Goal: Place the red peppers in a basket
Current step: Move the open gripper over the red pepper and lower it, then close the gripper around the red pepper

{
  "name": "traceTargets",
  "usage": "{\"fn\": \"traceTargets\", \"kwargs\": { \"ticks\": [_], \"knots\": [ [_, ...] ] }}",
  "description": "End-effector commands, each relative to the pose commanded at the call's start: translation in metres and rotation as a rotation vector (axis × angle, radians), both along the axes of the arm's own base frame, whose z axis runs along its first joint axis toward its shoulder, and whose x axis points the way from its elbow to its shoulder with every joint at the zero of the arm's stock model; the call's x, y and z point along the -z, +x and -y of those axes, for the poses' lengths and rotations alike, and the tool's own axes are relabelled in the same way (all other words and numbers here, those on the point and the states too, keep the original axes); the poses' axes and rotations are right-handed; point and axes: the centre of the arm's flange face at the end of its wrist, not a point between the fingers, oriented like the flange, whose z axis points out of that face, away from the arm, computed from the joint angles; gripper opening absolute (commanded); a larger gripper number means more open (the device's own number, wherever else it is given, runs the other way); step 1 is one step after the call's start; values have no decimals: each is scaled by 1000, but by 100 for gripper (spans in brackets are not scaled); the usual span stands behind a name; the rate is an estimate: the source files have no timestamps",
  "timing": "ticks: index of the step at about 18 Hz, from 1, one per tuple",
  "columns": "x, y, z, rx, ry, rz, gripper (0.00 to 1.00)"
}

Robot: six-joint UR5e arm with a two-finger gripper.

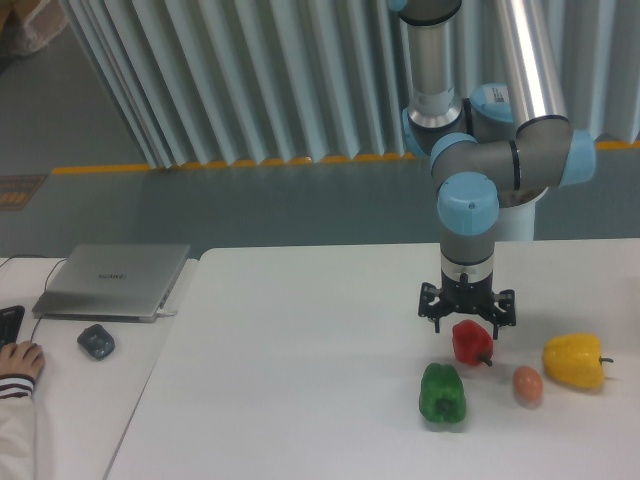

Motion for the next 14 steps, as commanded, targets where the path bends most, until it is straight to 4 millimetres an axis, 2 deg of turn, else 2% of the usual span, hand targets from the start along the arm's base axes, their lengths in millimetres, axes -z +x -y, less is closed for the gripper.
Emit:
{"fn": "traceTargets", "kwargs": {
  "ticks": [4,10,13,14],
  "knots": [
    [4,0,1,-1,-6,3,100],
    [24,1,-3,5,-26,21,100],
    [21,0,-5,8,-20,19,100],
    [20,0,-6,9,-19,18,88]
  ]
}}
